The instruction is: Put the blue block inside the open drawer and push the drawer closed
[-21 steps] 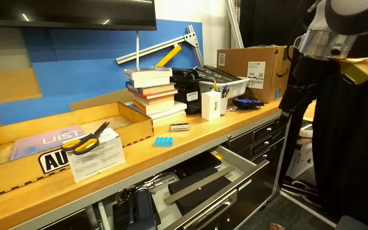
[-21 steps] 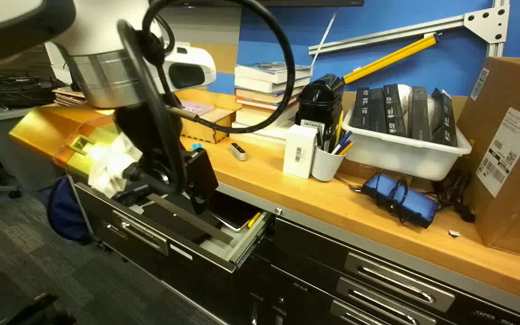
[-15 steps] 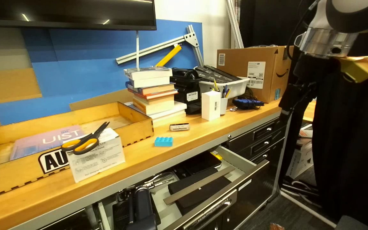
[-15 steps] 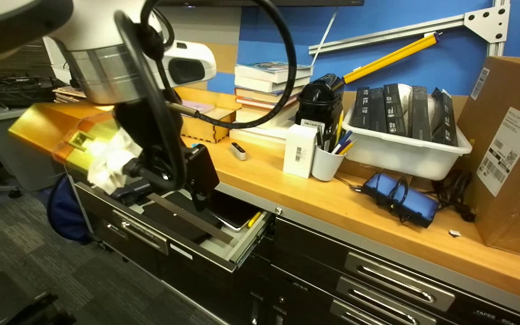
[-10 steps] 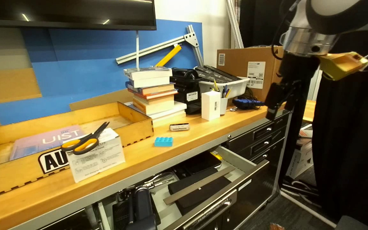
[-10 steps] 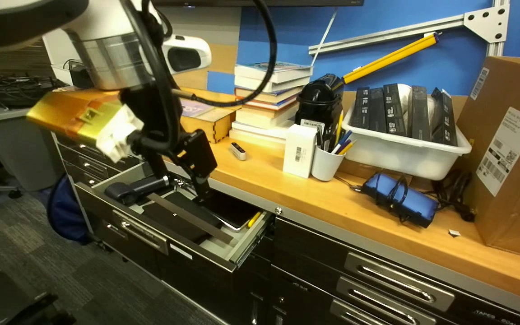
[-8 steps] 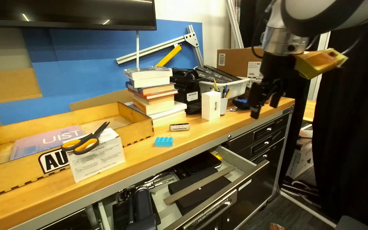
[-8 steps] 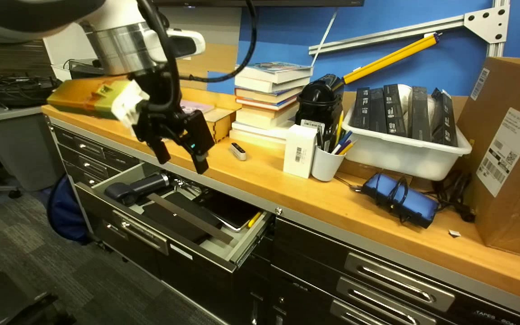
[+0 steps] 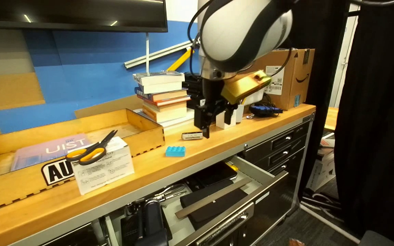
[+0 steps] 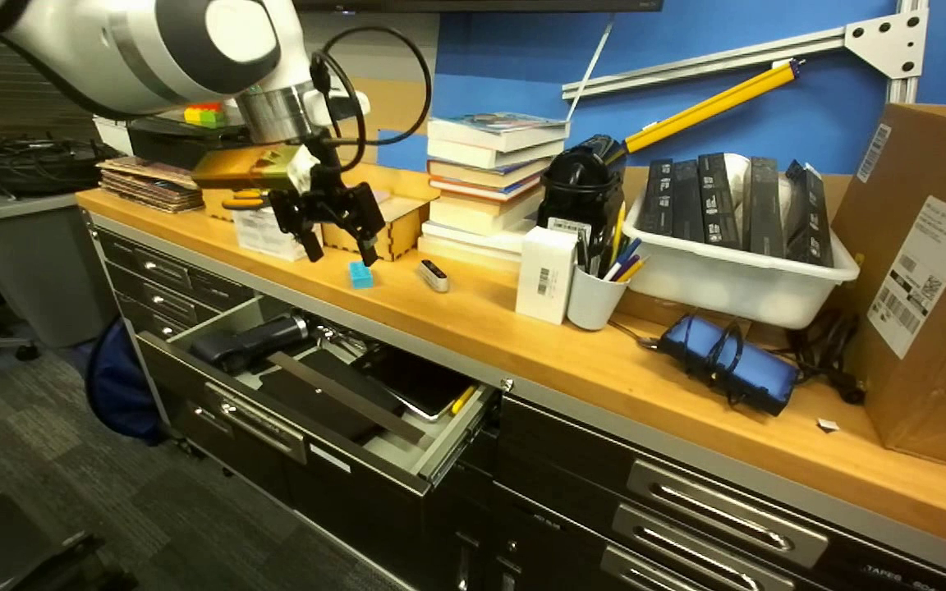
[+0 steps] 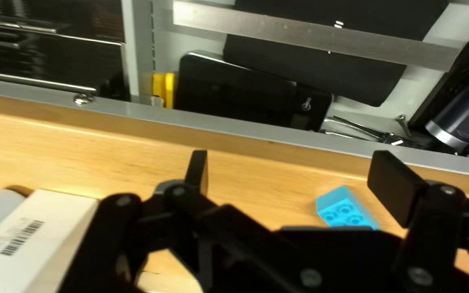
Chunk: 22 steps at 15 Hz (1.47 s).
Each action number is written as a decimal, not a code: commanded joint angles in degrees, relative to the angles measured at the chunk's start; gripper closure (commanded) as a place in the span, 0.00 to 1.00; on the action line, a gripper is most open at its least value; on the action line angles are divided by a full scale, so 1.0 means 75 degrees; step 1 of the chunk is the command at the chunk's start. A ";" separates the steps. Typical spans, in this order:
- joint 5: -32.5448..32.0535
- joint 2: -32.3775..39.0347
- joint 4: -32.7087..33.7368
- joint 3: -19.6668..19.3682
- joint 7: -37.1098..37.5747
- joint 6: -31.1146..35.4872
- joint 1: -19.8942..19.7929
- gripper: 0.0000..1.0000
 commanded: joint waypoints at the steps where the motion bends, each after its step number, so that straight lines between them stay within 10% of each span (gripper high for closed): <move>1: 0.0103 0.1931 0.1548 -0.0102 -0.0379 0.0200 0.0433 0.00; 11: 0.0897 0.3737 0.3507 -0.0161 -0.1468 -0.0035 0.0760 0.00; 12: 0.0956 0.3768 0.3580 -0.0166 -0.1553 -0.0059 0.0733 0.25; 22: 0.1233 0.2526 0.2064 -0.0327 -0.1468 -0.0641 0.0789 0.87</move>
